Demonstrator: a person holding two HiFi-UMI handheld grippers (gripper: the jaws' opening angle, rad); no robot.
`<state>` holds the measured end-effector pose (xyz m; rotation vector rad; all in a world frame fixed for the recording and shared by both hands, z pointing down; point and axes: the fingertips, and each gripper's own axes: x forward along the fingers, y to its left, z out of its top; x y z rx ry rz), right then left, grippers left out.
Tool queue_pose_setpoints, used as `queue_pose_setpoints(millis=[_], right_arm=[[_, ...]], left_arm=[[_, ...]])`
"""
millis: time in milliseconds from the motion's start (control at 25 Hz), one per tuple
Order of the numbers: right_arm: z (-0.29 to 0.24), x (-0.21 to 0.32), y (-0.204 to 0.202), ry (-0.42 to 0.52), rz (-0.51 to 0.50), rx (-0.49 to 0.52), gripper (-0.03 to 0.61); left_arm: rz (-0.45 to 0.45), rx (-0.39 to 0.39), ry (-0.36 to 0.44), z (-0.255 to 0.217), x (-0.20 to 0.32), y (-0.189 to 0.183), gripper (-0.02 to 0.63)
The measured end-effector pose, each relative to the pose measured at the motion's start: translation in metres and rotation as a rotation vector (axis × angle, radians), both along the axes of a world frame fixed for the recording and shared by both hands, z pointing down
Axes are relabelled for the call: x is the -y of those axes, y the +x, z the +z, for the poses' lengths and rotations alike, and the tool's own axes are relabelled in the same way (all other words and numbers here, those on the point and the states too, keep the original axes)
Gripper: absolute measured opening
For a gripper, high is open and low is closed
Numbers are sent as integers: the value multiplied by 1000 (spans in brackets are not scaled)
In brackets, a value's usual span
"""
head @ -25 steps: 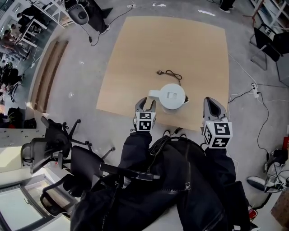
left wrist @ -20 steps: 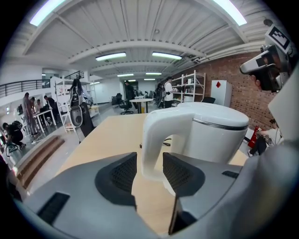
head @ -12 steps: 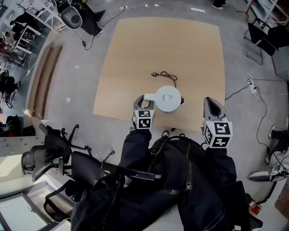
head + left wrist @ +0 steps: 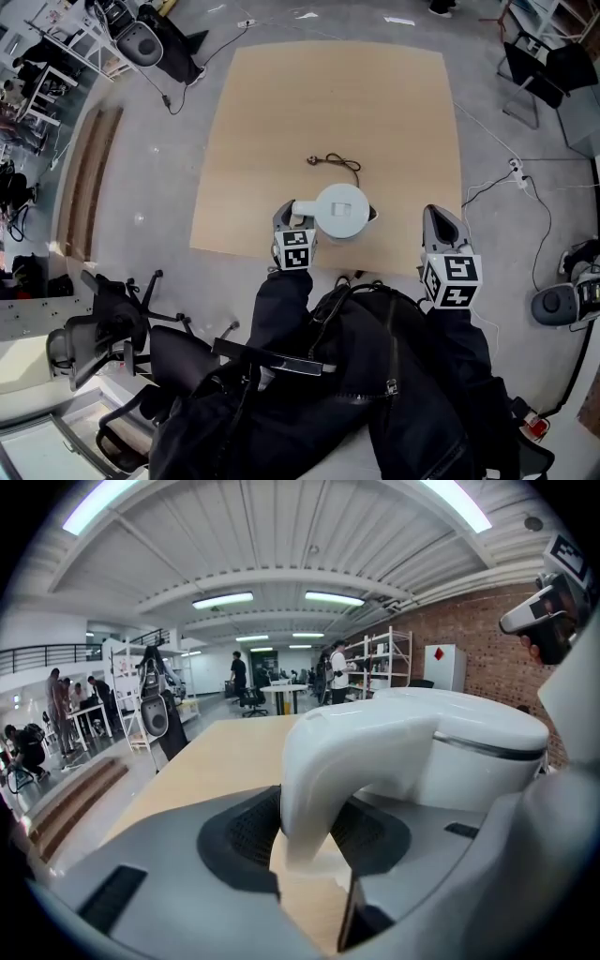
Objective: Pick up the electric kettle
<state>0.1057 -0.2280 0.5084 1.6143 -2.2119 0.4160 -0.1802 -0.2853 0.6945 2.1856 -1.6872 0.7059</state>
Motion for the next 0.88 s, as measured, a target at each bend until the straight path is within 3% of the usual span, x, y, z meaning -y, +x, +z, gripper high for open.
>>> queue_pose_setpoints(millis=[360, 880], right_arm=[[2, 1, 9, -4, 20, 4, 3], [4, -3, 12, -1, 23, 7, 3]], left_arm=[[9, 21, 34, -1, 4, 1, 146], [-5, -80, 53, -10, 8, 9, 146]])
